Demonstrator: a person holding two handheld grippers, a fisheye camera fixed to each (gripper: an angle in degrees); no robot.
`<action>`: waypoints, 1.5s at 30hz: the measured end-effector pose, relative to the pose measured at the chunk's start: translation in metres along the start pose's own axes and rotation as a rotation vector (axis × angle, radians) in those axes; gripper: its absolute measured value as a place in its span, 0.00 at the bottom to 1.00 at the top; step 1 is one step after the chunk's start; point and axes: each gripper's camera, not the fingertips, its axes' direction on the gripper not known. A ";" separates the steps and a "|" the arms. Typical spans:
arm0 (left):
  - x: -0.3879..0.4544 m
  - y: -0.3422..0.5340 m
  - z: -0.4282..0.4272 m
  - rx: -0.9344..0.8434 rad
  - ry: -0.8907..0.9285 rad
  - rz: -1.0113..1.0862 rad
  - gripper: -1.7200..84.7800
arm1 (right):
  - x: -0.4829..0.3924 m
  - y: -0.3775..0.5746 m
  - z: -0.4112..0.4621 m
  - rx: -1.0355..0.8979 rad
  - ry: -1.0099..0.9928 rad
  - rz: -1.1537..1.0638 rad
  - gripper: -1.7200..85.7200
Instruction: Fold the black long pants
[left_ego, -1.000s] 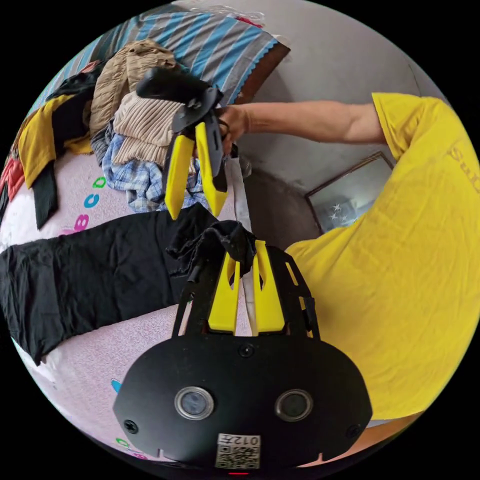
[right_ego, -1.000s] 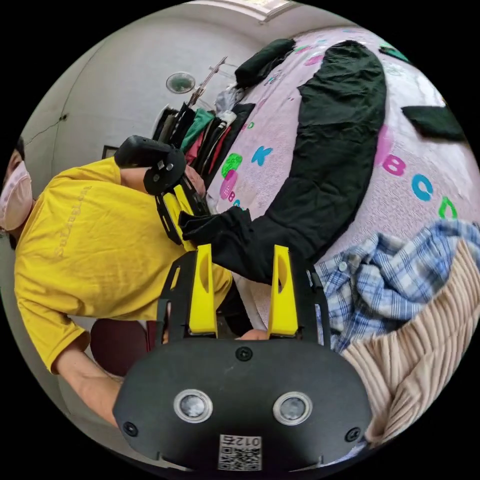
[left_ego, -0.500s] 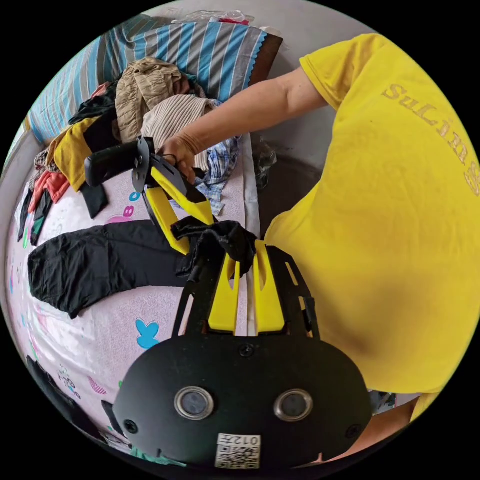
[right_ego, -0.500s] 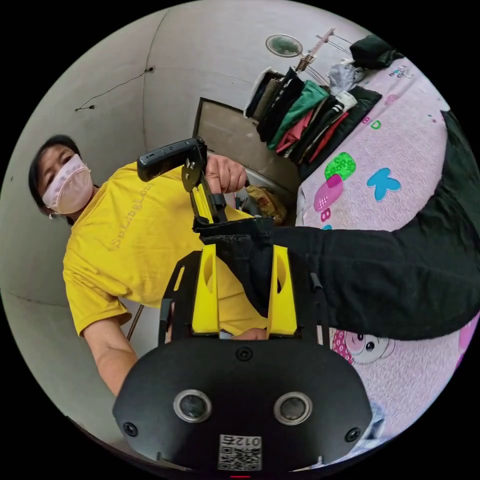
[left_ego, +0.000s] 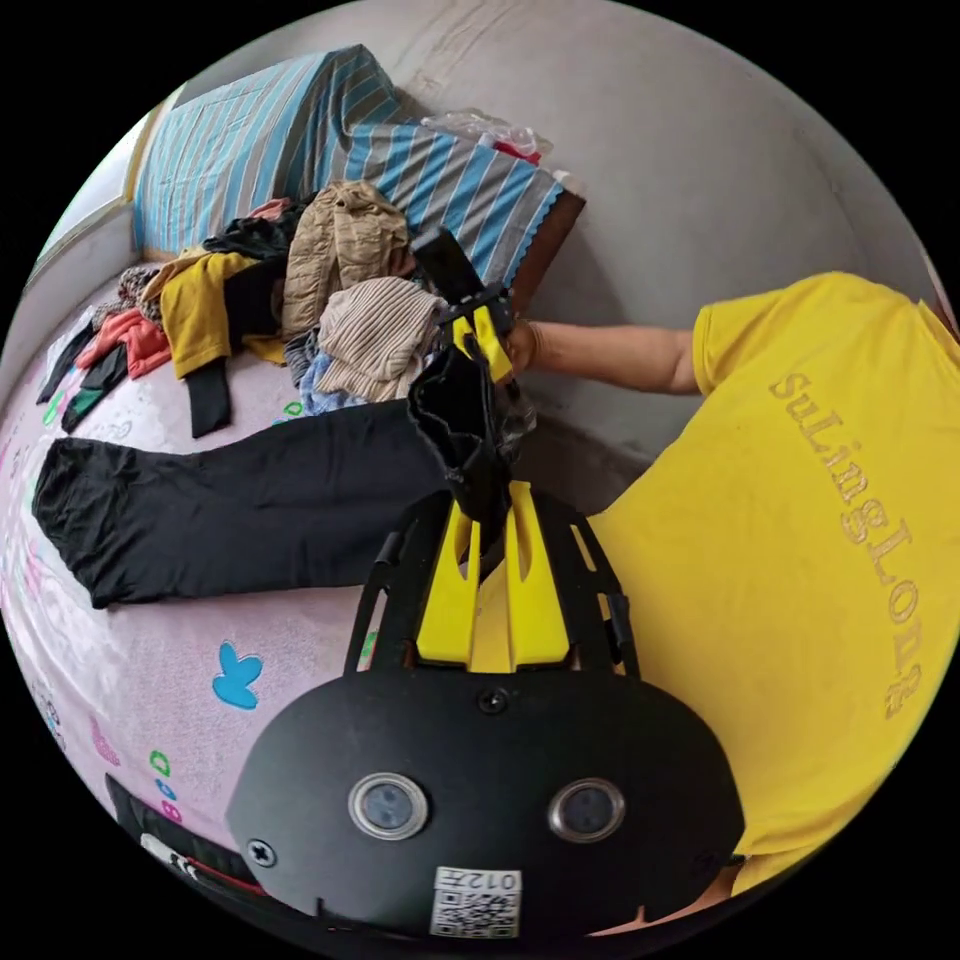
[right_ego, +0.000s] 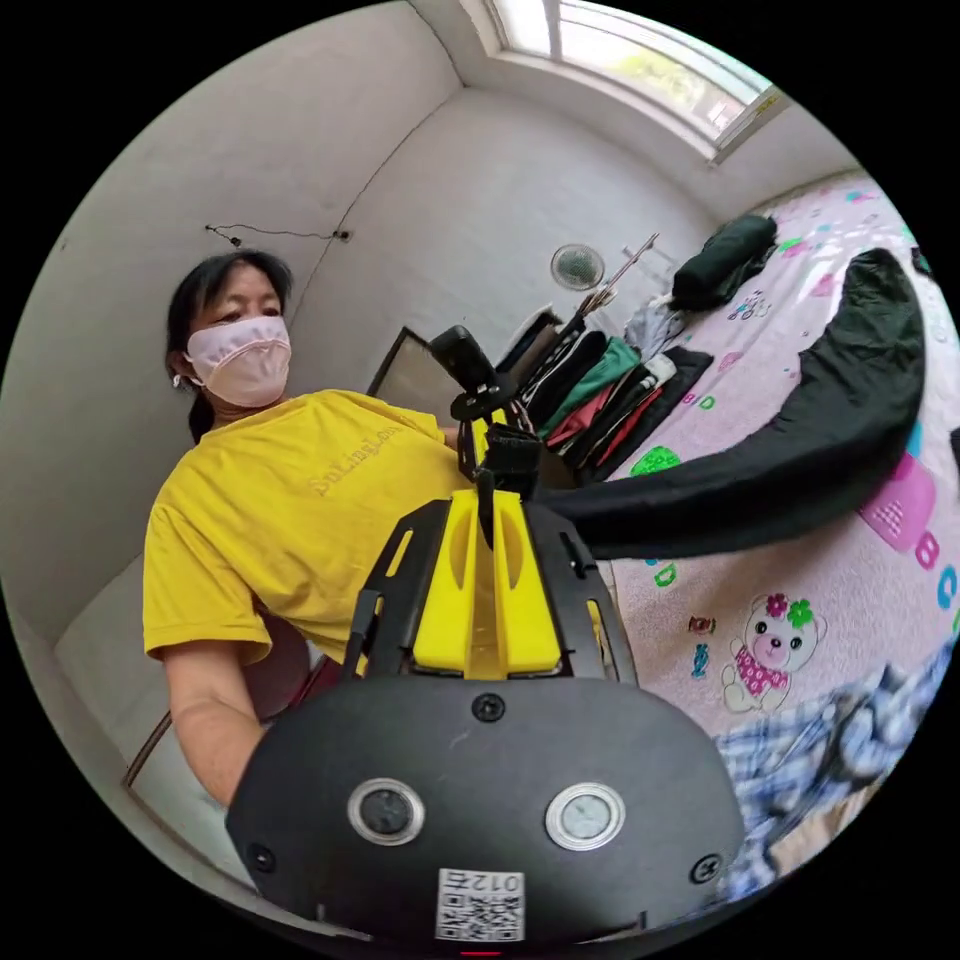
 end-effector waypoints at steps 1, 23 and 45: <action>0.006 0.000 -0.002 -0.006 0.023 0.026 0.10 | -0.020 0.017 0.004 0.042 0.049 0.005 0.04; -0.230 0.020 -0.026 0.023 0.126 -0.333 0.11 | 0.105 0.004 0.041 0.244 0.199 0.285 0.06; -0.264 0.161 0.073 -0.189 0.174 -0.911 0.14 | 0.162 0.150 0.118 0.043 0.556 0.777 0.15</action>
